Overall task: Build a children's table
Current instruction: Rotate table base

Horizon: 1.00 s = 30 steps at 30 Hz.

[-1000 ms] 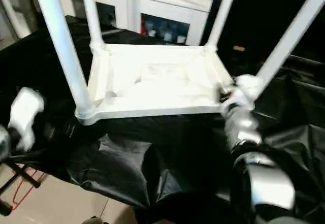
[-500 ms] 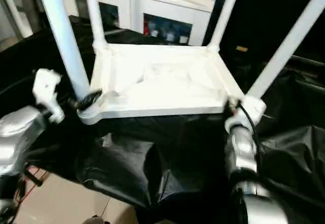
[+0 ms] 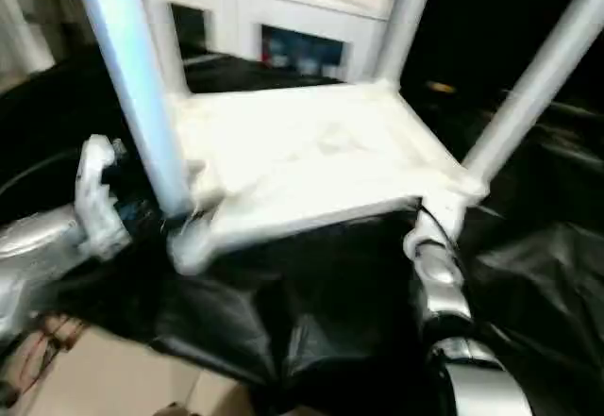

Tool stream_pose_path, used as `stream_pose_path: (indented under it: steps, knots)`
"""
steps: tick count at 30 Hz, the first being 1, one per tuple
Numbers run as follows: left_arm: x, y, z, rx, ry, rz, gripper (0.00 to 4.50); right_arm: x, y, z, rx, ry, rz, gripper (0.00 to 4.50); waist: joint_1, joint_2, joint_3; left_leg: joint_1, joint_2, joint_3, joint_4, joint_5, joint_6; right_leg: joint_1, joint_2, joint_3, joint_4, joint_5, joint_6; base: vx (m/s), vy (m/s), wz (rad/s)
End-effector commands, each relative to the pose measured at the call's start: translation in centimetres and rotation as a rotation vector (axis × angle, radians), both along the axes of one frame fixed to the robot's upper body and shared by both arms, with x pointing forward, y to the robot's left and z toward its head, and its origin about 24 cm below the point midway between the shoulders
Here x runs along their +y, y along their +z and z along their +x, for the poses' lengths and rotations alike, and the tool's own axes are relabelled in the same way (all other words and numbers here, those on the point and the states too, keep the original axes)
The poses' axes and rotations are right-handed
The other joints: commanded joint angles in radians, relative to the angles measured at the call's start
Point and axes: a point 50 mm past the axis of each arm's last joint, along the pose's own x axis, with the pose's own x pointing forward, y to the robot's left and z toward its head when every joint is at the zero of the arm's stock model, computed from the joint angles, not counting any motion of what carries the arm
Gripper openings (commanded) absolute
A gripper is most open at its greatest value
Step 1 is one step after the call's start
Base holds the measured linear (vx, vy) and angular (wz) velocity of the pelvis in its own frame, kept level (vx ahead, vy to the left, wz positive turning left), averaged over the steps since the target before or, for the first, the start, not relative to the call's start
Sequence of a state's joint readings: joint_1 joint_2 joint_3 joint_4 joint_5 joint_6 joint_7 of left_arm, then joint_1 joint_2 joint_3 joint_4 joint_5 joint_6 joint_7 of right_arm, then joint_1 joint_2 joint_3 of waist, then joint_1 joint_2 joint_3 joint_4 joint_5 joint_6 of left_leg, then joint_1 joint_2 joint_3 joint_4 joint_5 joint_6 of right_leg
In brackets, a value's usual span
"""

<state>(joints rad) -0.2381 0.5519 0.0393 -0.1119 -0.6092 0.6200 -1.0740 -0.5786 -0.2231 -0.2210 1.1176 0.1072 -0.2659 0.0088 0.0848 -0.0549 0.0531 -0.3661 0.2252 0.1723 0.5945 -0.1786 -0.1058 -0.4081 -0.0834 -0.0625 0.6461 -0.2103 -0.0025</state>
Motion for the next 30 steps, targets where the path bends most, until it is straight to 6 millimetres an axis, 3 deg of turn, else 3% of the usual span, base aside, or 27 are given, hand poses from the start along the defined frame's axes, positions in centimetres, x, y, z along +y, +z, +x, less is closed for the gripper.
stream_pose_path:
  steps: [1,4,6,7,8,9,10,14,20,21,22,23,26,30]
  knots:
    - [-1.9,-0.3,-1.1,0.075,-0.127,-0.054,4.39,1.7,0.9,1.1,-0.019,0.103,0.016,3.15,0.003,0.009,-0.061,0.004,-0.007,0.014,-0.069,-0.194,-0.007,0.051,-0.032,0.037,-0.063,-0.06,-0.196,0.0,0.0,0.0]
    - [-2.6,-0.2,-1.4,0.084,-0.151,-0.081,4.39,3.3,1.1,1.6,-0.02,0.192,0.039,3.15,-0.002,0.01,-0.057,0.003,-0.006,0.012,-0.074,-0.233,-0.017,0.053,-0.034,0.037,-0.073,-0.133,-0.183,0.0,0.0,0.0]
    - [-3.6,-0.2,-1.3,0.089,-0.167,-0.098,4.39,5.5,1.3,2.0,-0.02,0.309,0.051,3.15,-0.008,0.008,-0.057,0.0,-0.004,0.01,-0.075,-0.244,-0.026,0.053,-0.037,0.04,-0.078,-0.18,-0.168,0.0,0.0,0.0]
    - [-3.6,-0.2,-1.3,0.089,-0.167,-0.098,4.39,5.5,1.3,2.0,-0.02,0.309,0.051,3.15,-0.007,0.01,-0.057,0.001,-0.004,0.009,-0.075,-0.244,-0.027,0.053,-0.037,0.041,-0.079,-0.185,-0.166,0.0,0.0,0.0]
    - [-4.1,0.0,-1.3,0.097,-0.187,-0.107,4.39,6.8,1.3,2.1,-0.012,0.384,0.067,3.15,-0.01,0.009,-0.057,0.0,-0.004,0.009,-0.075,-0.236,-0.029,0.053,-0.036,0.042,-0.078,-0.181,-0.165,0.0,0.0,0.0]
    - [-4.1,0.0,-1.3,0.097,-0.187,-0.107,4.39,6.8,1.3,2.1,-0.012,0.384,0.067,3.15,-0.011,0.01,-0.058,0.001,-0.004,0.009,-0.074,-0.236,-0.028,0.052,-0.036,0.042,-0.077,-0.176,-0.167,0.0,0.0,0.0]
    - [-4.9,0.3,-1.3,0.109,-0.219,-0.126,4.39,8.6,1.4,2.2,-0.004,0.491,0.086,3.15,-0.014,0.012,-0.06,0.001,-0.004,0.009,-0.073,-0.219,-0.025,0.053,-0.034,0.042,-0.073,-0.139,-0.181,0.0,0.0,0.0]
    - [-6.8,0.9,-0.8,0.098,-0.241,-0.168,4.39,10.8,2.0,2.5,-0.003,0.608,0.081,3.15,-0.019,0.011,-0.061,0.001,-0.003,0.011,-0.071,-0.181,-0.017,0.057,-0.035,0.043,-0.069,-0.068,-0.213,0.0,0.0,0.0]
    - [-11.1,1.1,-0.2,0.076,-0.328,-0.189,4.39,11.7,2.7,3.1,0.001,0.648,0.099,3.15,-0.01,0.011,-0.064,0.007,-0.003,0.012,-0.068,-0.168,-0.01,0.057,-0.036,0.043,-0.067,-0.044,-0.222,0.0,0.0,0.0]
    - [-12.1,1.1,0.1,0.062,-0.328,-0.181,4.39,11.6,2.7,3.1,0.003,0.653,0.094,3.15,-0.009,0.006,-0.063,0.004,-0.004,0.013,-0.068,-0.163,-0.005,0.059,-0.035,0.043,-0.069,-0.047,-0.216,0.0,0.0,0.0]
    - [-12.1,1.1,0.1,0.062,-0.328,-0.181,4.39,11.6,2.7,3.1,0.003,0.653,0.094,3.15,-0.007,0.007,-0.065,0.006,-0.003,0.014,-0.066,-0.158,-0.003,0.059,-0.037,0.044,-0.069,-0.036,-0.216,0.0,0.0,0.0]
    - [-13.3,0.9,1.0,0.025,-0.285,-0.151,4.39,11.3,2.7,3.1,0.007,0.64,0.073,3.15,-0.009,0.008,-0.065,-0.001,-0.004,0.011,-0.067,-0.142,-0.001,0.064,-0.036,0.043,-0.067,-0.017,-0.215,0.0,0.0,0.0]
    - [-14.1,0.4,2.3,-0.038,-0.192,-0.094,4.39,10.6,2.5,3.1,0.013,0.595,0.056,3.15,-0.007,0.01,-0.066,0.002,-0.005,0.012,-0.064,-0.14,0.005,0.063,-0.037,0.044,-0.072,-0.022,-0.206,0.0,0.0,0.0]
    - [-13.7,-0.2,4.0,-0.15,-0.062,0.006,4.39,9.1,2.3,3.0,0.019,0.566,0.049,3.15,-0.008,0.012,-0.067,0.003,-0.004,0.009,-0.065,-0.157,0.008,0.064,-0.038,0.042,-0.074,-0.041,-0.205,0.0,0.0,0.0]
